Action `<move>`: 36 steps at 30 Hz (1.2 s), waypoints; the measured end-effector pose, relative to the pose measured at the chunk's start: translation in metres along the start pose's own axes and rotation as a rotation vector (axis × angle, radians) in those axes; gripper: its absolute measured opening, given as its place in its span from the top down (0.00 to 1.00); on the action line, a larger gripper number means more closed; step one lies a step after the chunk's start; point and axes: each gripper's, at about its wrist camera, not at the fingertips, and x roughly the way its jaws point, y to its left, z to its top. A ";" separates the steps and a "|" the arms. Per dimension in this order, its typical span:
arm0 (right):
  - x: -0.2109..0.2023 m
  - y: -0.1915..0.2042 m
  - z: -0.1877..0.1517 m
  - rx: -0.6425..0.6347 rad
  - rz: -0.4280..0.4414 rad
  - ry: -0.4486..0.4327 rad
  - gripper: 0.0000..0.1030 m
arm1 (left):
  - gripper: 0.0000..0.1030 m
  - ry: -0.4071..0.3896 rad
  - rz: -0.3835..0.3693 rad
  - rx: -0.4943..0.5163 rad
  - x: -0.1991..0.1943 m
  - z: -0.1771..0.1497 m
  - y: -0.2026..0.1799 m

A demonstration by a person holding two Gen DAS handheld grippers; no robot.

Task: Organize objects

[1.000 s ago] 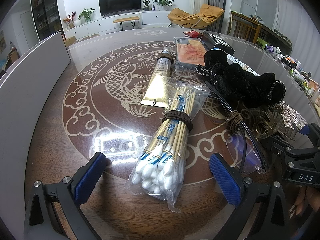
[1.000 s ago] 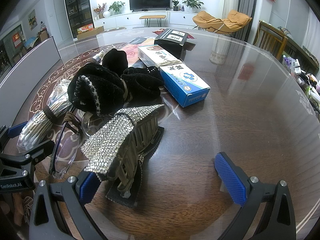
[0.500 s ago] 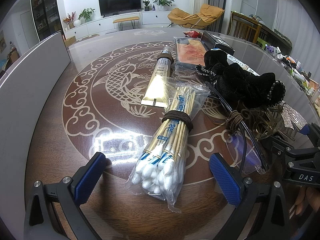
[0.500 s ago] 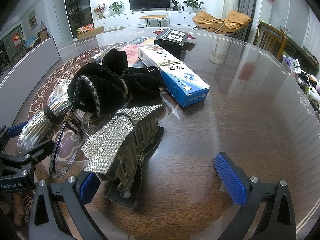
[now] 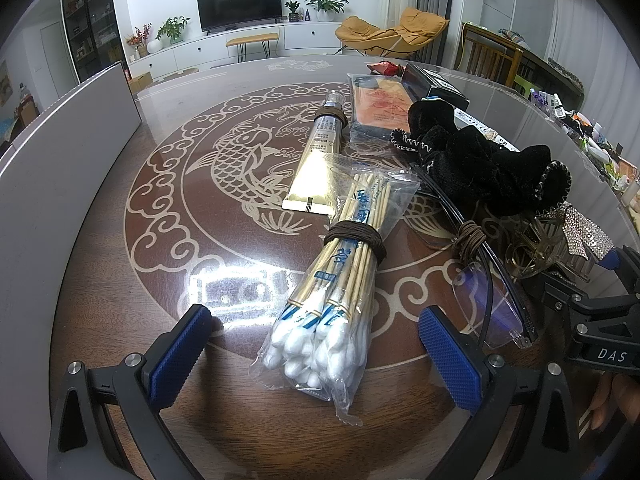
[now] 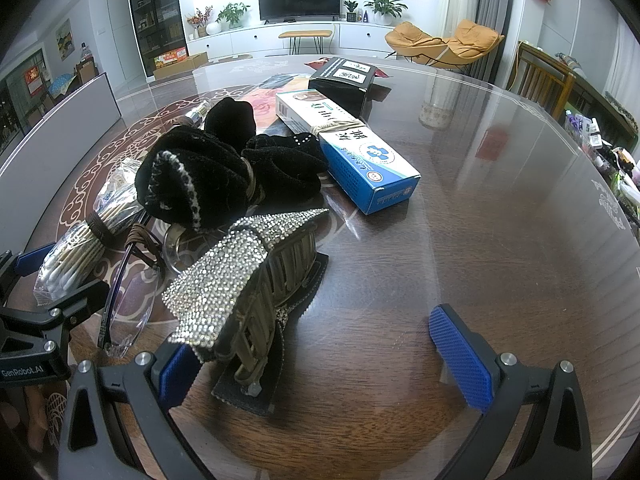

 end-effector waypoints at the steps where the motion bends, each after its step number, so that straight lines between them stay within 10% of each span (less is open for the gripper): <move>1: 0.000 0.000 0.000 0.000 0.000 0.000 0.00 | 0.00 0.000 0.000 0.000 0.000 0.000 0.000; 36: 0.000 0.000 -0.001 0.000 0.000 -0.001 0.00 | 0.00 0.039 -0.046 0.054 -0.033 -0.034 0.021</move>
